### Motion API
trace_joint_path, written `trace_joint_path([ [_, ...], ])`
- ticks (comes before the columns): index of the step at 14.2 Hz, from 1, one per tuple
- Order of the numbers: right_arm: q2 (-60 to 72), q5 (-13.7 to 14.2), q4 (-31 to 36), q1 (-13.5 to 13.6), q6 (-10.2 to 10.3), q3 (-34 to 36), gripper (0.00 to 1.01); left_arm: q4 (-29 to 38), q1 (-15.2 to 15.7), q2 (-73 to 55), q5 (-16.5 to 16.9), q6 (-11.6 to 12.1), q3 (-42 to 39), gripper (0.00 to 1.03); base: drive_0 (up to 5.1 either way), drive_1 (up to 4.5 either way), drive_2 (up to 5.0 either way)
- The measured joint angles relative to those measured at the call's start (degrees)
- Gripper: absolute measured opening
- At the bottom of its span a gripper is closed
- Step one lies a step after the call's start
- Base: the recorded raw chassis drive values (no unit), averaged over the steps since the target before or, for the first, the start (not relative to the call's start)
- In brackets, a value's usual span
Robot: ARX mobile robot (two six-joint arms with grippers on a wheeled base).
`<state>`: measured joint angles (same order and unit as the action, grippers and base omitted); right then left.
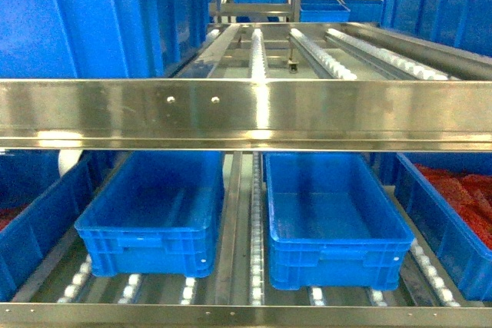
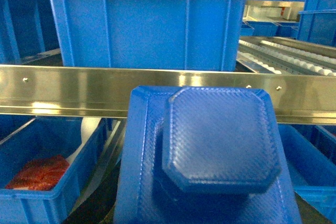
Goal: Sort blue parts and orange caps into right shelf containers
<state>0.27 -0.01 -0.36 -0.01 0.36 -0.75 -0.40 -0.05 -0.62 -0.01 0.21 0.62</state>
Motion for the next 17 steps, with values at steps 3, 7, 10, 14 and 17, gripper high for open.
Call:
trace_joint_path([
  [3, 0.0, -0.1, 0.1, 0.0, 0.0, 0.0, 0.45, 0.0, 0.0, 0.0, -0.2, 0.0, 0.0, 0.43, -4.9, 2.51, 2.5],
  [7, 0.0, -0.2, 0.0, 0.0, 0.0, 0.0, 0.45, 0.0, 0.0, 0.0, -0.1, 0.0, 0.0, 0.43, -4.9, 2.51, 2.5],
  [10, 0.0, -0.2, 0.0, 0.0, 0.0, 0.0, 0.45, 0.0, 0.0, 0.0, -0.1, 0.0, 0.0, 0.43, -4.9, 2.51, 2.5],
  [14, 0.0, -0.2, 0.0, 0.0, 0.0, 0.0, 0.45, 0.0, 0.0, 0.0, -0.1, 0.0, 0.0, 0.43, -4.9, 2.51, 2.5],
  [17, 0.0, -0.2, 0.0, 0.0, 0.0, 0.0, 0.45, 0.0, 0.0, 0.0, -0.1, 0.0, 0.0, 0.43, -4.9, 2.51, 2.5],
])
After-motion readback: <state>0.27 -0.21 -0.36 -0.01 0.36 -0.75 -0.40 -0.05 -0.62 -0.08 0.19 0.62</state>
